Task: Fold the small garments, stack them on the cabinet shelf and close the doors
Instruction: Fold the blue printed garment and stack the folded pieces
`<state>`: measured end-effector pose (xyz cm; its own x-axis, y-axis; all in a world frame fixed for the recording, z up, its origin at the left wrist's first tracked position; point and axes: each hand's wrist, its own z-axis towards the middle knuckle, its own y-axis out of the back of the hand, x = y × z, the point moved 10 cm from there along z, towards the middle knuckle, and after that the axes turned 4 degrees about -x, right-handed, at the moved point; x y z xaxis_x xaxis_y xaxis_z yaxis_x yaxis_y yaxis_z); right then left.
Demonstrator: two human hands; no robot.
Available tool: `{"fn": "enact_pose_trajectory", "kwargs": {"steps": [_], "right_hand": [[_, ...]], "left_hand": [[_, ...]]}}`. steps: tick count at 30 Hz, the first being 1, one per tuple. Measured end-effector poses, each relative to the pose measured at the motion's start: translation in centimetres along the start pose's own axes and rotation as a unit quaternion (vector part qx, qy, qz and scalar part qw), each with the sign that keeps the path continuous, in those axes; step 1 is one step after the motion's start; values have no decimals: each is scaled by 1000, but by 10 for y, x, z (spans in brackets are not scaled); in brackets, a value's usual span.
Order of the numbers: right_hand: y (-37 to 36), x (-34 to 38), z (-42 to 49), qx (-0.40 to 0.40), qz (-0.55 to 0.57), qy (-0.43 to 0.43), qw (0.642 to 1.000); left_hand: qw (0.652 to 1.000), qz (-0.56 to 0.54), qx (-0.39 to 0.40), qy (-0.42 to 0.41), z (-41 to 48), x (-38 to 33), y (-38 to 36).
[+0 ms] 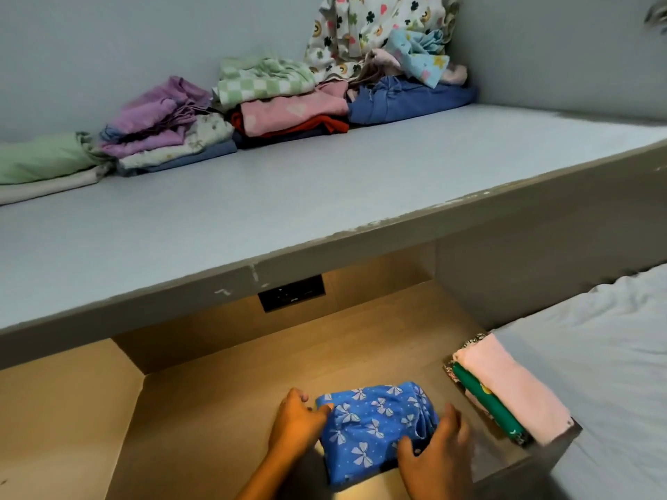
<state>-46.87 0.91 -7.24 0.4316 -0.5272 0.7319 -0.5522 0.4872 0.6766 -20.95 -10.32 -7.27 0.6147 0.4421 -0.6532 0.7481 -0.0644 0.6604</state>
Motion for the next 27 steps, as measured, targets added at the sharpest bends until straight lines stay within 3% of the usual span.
{"fn": "enact_pose_trajectory", "kwargs": {"steps": [3, 5, 7, 10, 13, 16, 19, 22, 25, 27], "right_hand": [[-10, 50, -32, -44, -99, 294, 950], [-36, 63, -57, 0, -126, 387, 914], [-72, 65, -71, 63, -194, 409, 889], [-100, 67, -77, 128, -258, 377, 881], [-103, 71, -83, 126, -232, 386, 884], [-94, 76, -89, 120, -159, 395, 897], [-79, 76, -83, 142, -5, 331, 933], [-46, 66, -63, 61, 134, 203, 968], [-16, 54, -50, -52, 109, 168, 978], [-10, 33, -38, -51, 94, 111, 988]], "left_hand": [[997, -27, 68, 31, 3, 5, -13], [994, -23, 101, 39, 4, 7, -20], [992, -38, 112, 46, 7, 8, -22], [990, -56, 113, 54, 9, 9, -20], [990, -77, 111, 47, 9, 10, -16], [986, -112, 109, 59, 8, 14, -14], [989, -131, 61, 43, 5, 6, 0], [993, -114, 33, -19, -4, -19, 7], [991, -104, 51, -73, -21, -55, -8], [988, -84, 82, -97, -32, -74, -26]]}}
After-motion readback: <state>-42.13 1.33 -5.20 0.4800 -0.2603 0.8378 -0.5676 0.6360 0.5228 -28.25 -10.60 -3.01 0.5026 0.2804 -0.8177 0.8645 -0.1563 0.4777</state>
